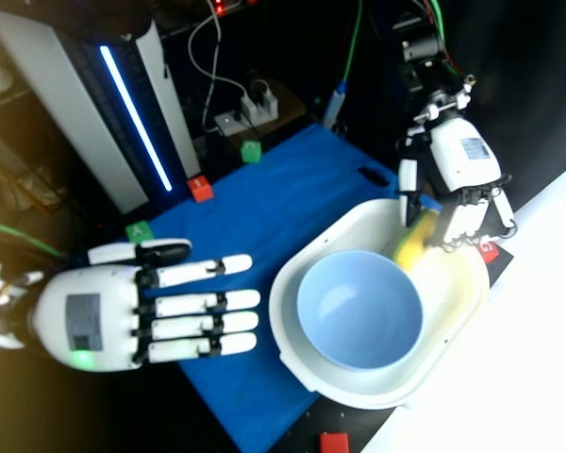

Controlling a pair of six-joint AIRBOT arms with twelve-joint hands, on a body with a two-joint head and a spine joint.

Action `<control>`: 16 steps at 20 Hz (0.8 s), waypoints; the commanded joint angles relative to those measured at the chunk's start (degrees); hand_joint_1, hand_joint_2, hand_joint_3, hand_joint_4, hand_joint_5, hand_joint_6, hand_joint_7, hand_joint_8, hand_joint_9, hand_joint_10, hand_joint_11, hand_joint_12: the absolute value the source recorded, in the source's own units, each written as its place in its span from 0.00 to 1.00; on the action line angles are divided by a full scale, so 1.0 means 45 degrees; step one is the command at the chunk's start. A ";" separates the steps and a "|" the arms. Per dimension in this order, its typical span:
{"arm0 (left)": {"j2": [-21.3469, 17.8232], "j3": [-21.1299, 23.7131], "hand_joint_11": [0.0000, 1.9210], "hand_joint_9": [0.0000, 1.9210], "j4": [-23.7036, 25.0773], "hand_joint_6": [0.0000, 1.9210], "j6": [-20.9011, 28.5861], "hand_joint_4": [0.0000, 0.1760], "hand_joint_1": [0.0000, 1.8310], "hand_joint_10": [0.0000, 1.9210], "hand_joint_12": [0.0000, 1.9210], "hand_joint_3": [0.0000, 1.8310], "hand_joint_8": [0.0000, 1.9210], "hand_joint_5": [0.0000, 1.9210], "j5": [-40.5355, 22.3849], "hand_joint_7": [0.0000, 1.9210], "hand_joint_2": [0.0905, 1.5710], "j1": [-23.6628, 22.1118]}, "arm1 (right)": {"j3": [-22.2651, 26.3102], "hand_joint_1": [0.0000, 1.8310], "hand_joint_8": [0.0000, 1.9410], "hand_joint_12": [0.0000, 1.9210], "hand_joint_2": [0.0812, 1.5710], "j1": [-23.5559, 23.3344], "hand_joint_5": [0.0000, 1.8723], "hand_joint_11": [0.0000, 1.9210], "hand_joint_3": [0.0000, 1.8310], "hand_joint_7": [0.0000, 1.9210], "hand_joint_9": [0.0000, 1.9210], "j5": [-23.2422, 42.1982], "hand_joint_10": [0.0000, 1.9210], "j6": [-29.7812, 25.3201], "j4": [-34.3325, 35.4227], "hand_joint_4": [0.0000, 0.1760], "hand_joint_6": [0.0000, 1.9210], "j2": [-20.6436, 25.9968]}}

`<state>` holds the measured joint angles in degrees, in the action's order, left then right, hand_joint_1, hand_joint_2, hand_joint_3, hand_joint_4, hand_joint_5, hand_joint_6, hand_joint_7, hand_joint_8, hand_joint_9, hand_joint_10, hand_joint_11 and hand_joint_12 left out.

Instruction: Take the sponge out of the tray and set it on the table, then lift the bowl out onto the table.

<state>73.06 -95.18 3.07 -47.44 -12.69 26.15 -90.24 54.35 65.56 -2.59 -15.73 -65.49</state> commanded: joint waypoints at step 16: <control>-0.4046 0.5158 0.13 0.33 0.2474 0.34 0.1020 0.00 0.69 0.65 0.94 0.00 0.67 0.54 -0.6310 0.49 0.69 0.0655 | 0.0171 0.34 0.00 0.08 0.77 -0.0100 0.27 0.01 0.00 0.11 0.06 0.1278 0.00 -0.0290 0.0806 0.84 0.00 -0.0087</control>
<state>54.30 -70.74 16.45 -41.28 -33.91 31.07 -89.49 54.35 65.17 -3.20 -15.27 -65.91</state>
